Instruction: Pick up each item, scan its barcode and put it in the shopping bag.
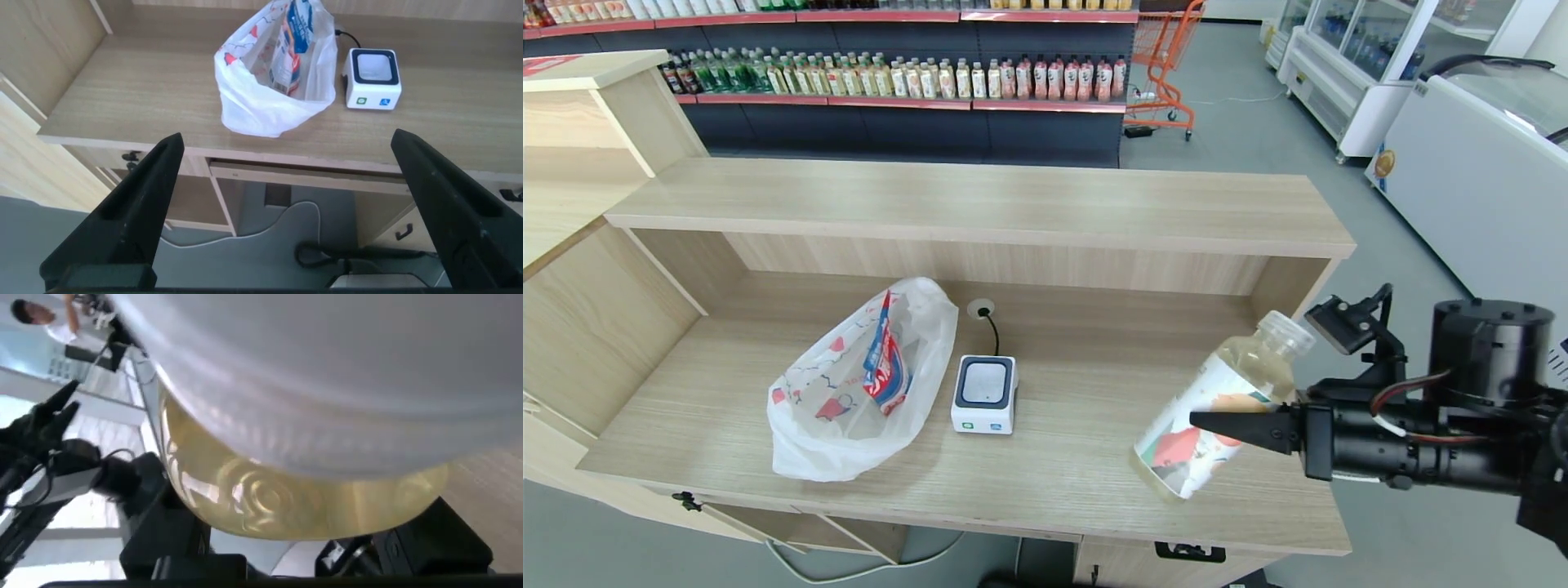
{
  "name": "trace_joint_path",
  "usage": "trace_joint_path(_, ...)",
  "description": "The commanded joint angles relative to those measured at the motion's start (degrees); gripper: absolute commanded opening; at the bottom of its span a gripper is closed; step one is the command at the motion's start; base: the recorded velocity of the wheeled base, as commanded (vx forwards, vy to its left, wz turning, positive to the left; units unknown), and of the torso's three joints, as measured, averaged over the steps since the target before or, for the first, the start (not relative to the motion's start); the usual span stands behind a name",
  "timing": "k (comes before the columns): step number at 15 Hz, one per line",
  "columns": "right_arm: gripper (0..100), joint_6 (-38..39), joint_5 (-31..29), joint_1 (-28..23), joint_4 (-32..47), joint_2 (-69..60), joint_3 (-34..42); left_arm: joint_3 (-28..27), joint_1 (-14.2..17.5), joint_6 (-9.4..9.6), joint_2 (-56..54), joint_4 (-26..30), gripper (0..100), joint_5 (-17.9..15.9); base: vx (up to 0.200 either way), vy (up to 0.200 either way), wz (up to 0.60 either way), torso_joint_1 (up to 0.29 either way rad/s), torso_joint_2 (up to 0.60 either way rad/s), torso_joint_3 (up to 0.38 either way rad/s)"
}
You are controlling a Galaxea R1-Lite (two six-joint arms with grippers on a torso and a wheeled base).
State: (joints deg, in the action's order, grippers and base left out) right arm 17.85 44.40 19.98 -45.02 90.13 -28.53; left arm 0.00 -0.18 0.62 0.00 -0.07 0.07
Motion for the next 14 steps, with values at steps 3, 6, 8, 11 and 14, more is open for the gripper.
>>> trace_joint_path(3,0,0.6,4.7,3.3,6.9,-11.6,0.4,0.0,0.0,-0.01,0.1,0.0,100,0.0,0.000,0.000,0.00,0.000,0.00,0.000)
trace_joint_path(6,0,0.5,4.8,4.7,10.7,-13.7,0.9,0.0,0.0,-0.01,0.1,0.0,100,0.0,0.000,0.000,0.00,0.000,0.00,0.000)
trace_joint_path(8,0,0.5,4.8,5.8,12.8,-14.3,1.0,0.0,0.0,-0.01,0.1,0.0,100,0.0,0.000,0.000,0.00,0.000,0.00,0.000)
trace_joint_path(11,0,0.4,4.6,5.9,13.5,-14.3,1.3,0.0,0.0,-0.01,0.1,0.0,100,0.0,0.000,0.000,0.00,0.000,0.00,0.000)
trace_joint_path(14,0,0.3,4.7,6.0,15.7,-15.2,1.5,0.0,0.0,-0.01,0.0,0.0,100,0.0,0.000,0.000,0.00,0.000,0.00,0.000)
